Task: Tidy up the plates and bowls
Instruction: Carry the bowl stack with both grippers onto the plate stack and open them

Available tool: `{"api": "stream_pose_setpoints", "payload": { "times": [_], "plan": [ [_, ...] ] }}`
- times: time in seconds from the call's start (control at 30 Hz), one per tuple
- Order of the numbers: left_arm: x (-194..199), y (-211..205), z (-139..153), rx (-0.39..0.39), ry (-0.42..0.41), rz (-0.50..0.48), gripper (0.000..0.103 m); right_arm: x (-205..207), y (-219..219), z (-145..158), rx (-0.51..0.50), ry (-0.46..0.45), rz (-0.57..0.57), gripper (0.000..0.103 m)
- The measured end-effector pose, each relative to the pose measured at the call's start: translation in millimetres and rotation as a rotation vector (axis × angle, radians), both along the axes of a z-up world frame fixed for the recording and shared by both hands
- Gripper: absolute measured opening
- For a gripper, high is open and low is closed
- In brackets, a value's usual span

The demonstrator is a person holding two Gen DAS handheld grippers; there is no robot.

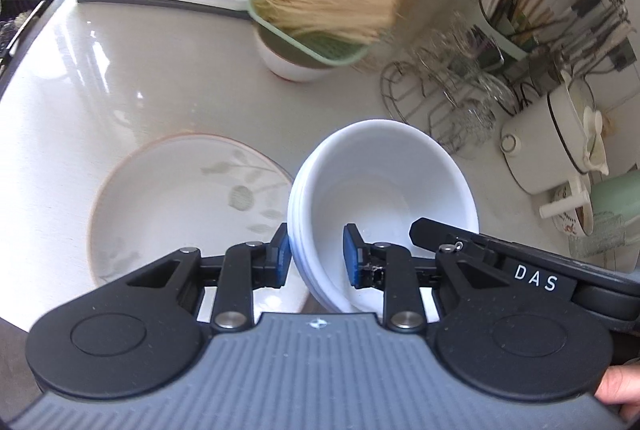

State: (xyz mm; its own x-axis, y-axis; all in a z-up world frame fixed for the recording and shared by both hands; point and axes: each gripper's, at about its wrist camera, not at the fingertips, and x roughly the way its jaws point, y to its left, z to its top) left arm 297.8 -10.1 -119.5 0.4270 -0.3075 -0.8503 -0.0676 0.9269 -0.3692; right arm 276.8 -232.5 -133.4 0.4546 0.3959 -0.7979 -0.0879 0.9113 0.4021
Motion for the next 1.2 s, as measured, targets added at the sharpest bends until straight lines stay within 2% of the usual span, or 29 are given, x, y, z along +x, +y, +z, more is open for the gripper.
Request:
{"api": "stream_pose_setpoints", "payload": {
  "times": [0.3,0.57,0.73,1.03,1.1,1.17,1.2],
  "plan": [
    [-5,50,-8,0.016,0.008,0.053,0.03,10,53,-5,-0.015,-0.003,0.065,0.02],
    [-7,85,-40,0.001,0.07,0.078,0.03,15,98,-28,-0.06,0.05,0.111,0.02],
    [-7,90,-56,0.001,0.098,0.08,0.03,16,109,-40,-0.081,0.066,0.112,0.02],
    [-8,93,-64,-0.016,0.11,0.09,0.032,18,112,-51,-0.087,0.1,0.101,0.02],
    [-8,94,-63,-0.018,0.112,0.092,0.035,18,112,-50,-0.092,0.1,0.094,0.02],
    [-8,93,-60,-0.008,0.108,0.074,0.047,15,113,-46,-0.108,0.093,0.089,0.02],
    [-7,92,-58,0.005,0.107,0.065,0.048,14,112,-44,-0.109,0.084,0.088,0.023]
  ]
}}
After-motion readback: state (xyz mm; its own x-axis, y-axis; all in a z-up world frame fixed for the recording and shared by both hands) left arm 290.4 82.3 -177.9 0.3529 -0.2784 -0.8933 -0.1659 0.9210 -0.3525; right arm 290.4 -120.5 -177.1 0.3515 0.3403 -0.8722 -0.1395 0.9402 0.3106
